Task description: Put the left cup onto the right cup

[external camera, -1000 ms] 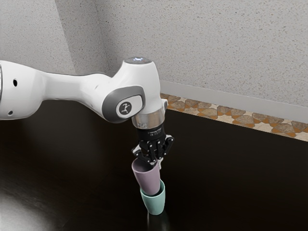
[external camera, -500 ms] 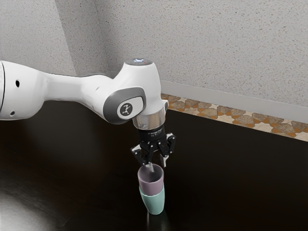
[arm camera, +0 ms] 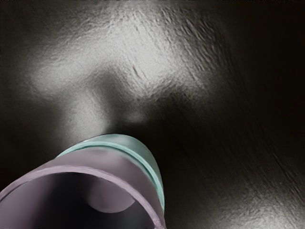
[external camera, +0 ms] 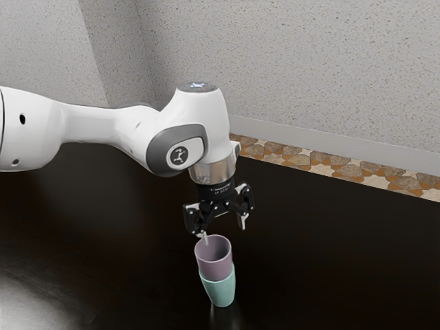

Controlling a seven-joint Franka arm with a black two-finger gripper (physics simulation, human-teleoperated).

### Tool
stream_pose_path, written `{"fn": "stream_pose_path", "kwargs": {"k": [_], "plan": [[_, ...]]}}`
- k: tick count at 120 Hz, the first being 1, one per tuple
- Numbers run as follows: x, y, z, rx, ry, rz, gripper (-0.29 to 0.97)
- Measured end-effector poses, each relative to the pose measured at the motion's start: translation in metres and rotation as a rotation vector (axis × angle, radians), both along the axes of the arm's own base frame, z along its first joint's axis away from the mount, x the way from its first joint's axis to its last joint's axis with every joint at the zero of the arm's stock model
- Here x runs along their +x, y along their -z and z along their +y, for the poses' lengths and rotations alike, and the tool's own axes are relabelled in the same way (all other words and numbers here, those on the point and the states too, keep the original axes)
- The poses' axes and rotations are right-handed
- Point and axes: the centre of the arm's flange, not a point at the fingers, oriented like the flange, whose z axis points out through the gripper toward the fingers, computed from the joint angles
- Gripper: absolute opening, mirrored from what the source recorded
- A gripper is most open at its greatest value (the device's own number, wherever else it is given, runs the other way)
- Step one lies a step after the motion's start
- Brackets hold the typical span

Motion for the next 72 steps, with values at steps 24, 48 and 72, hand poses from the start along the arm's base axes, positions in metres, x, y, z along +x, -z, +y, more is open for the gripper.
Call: {"fn": "stream_pose_path", "kwargs": {"k": [24, 48, 72], "plan": [[-0.002, -0.017, 0.003, 0.013, 0.012, -0.034, 0.67], [0.0, -0.042, 0.005, 0.05, 0.05, -0.082, 0.67], [0.008, -0.069, 0.006, 0.069, 0.129, -0.099, 0.68]]}}
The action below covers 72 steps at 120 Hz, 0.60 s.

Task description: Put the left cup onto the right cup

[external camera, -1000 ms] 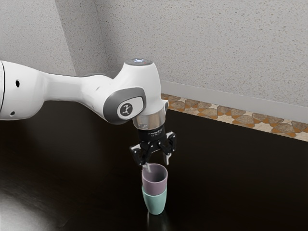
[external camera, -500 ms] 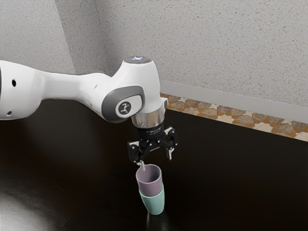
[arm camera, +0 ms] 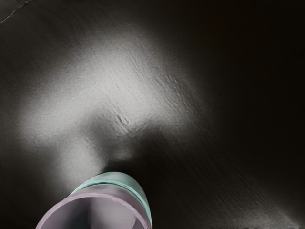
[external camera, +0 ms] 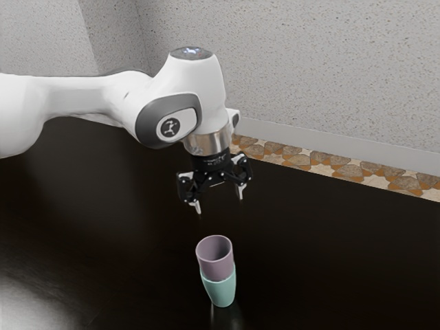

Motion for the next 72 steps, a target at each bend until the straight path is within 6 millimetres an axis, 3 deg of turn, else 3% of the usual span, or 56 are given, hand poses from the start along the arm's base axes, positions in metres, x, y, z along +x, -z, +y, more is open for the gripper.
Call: {"fn": "stream_pose_path", "kwargs": {"k": [34, 72], "plan": [[0.014, -0.01, 0.03, 0.076, 0.179, -0.006, 0.68], [0.042, -0.023, 0.102, 0.111, 0.337, -0.011, 0.68]]}}
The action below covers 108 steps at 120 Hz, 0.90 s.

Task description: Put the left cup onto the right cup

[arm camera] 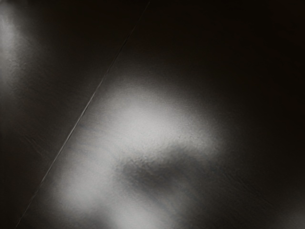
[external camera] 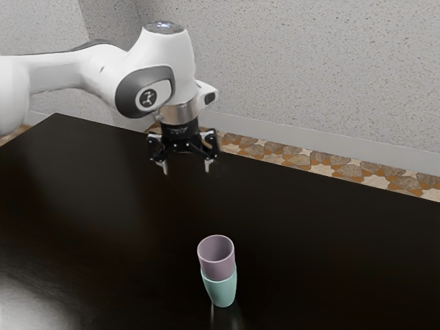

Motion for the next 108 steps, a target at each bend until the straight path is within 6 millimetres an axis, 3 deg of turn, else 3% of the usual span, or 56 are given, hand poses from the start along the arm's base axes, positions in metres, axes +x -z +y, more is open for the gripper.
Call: {"fn": "stream_pose_path", "kwargs": {"k": [25, 45, 75, 108], "plan": [[0.012, -0.005, 0.053, 0.014, 0.084, 0.006, 0.68], [0.016, -0.007, 0.08, 0.024, 0.149, 0.014, 0.68], [0.031, -0.027, 0.094, 0.044, 0.277, -0.015, 0.68], [0.044, -0.083, 0.094, 0.068, 0.382, -0.059, 0.68]]}}
